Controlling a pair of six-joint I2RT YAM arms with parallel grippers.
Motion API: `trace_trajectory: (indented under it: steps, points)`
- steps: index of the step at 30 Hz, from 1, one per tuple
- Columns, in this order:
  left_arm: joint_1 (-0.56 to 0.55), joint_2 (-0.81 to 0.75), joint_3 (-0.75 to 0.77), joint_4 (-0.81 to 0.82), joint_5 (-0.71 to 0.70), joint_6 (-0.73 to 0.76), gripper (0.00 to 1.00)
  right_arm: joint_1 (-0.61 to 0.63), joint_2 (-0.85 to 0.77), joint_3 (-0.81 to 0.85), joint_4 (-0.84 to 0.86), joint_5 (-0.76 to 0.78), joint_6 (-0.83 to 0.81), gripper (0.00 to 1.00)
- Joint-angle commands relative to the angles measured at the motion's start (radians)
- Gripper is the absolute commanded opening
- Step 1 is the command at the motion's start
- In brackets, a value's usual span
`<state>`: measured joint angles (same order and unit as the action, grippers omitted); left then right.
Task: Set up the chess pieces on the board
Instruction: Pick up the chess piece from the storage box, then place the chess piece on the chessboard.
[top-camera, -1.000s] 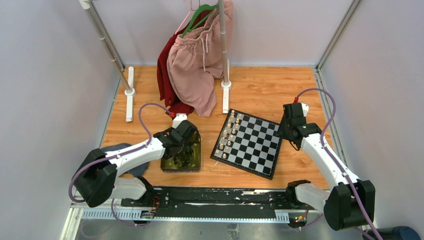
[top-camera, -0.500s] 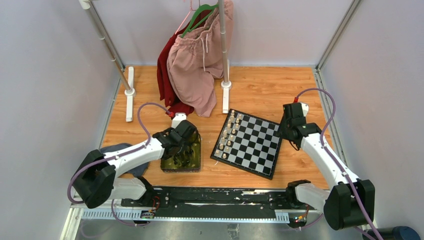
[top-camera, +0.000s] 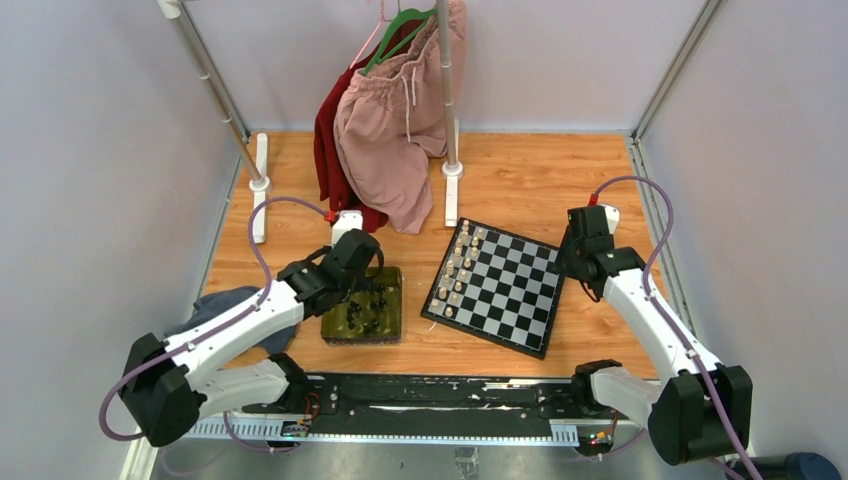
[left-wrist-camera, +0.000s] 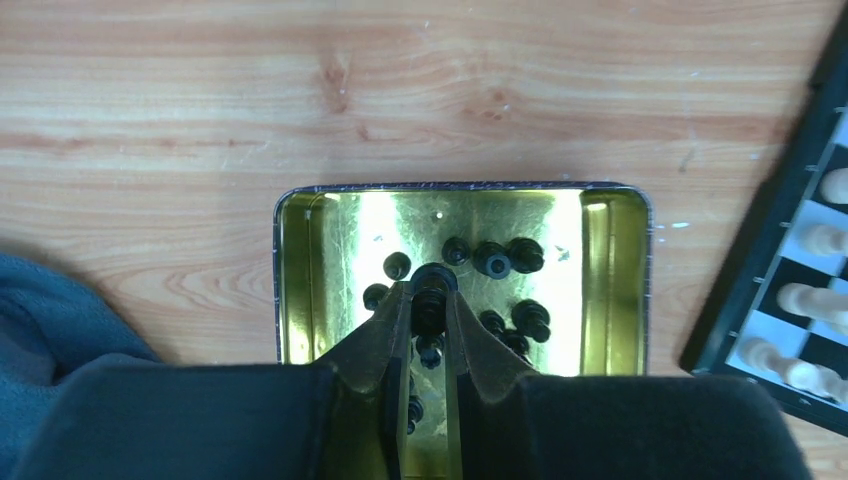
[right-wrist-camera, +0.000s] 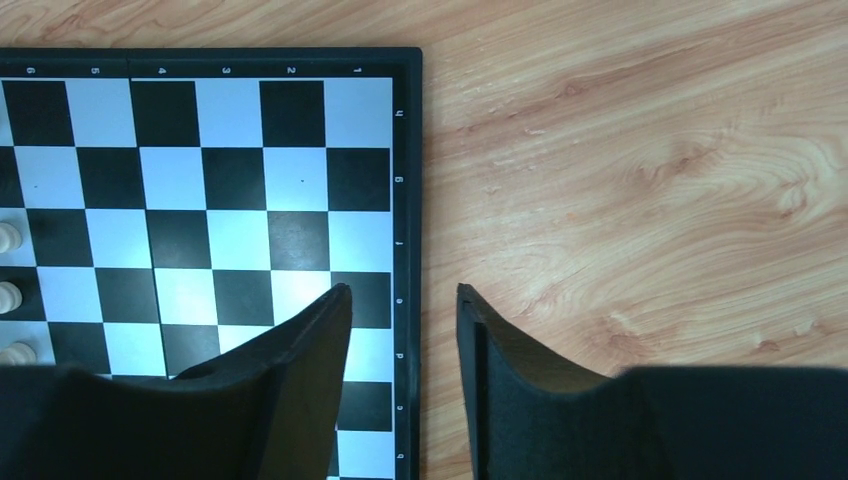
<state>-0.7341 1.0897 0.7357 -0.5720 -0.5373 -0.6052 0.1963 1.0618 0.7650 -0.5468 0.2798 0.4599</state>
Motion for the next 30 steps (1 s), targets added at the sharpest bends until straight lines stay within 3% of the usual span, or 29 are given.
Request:
trace_trajectory:
  steps: [1, 4, 9, 18, 30]
  points:
    - [0.007, -0.047, 0.074, -0.037, 0.052, 0.076, 0.00, 0.012, -0.023, 0.008, -0.036, 0.066, -0.033, 0.55]
    - [0.004, -0.033, 0.129, -0.037, 0.119, 0.118, 0.00, 0.001, -0.031, 0.003, -0.037, 0.087, -0.041, 0.64]
    - [-0.073, 0.044, 0.251, -0.036, 0.150, 0.187, 0.00, -0.068, -0.047, -0.009, -0.034, 0.085, -0.055, 0.70]
    - [-0.282, 0.308, 0.463, 0.068, 0.246, 0.307, 0.00, -0.287, -0.061, -0.037, 0.001, 0.007, -0.059, 0.75]
    - [-0.449, 0.647, 0.743, 0.119, 0.337, 0.452, 0.00, -0.424, -0.049, -0.091, 0.075, -0.028, 0.048, 0.78]
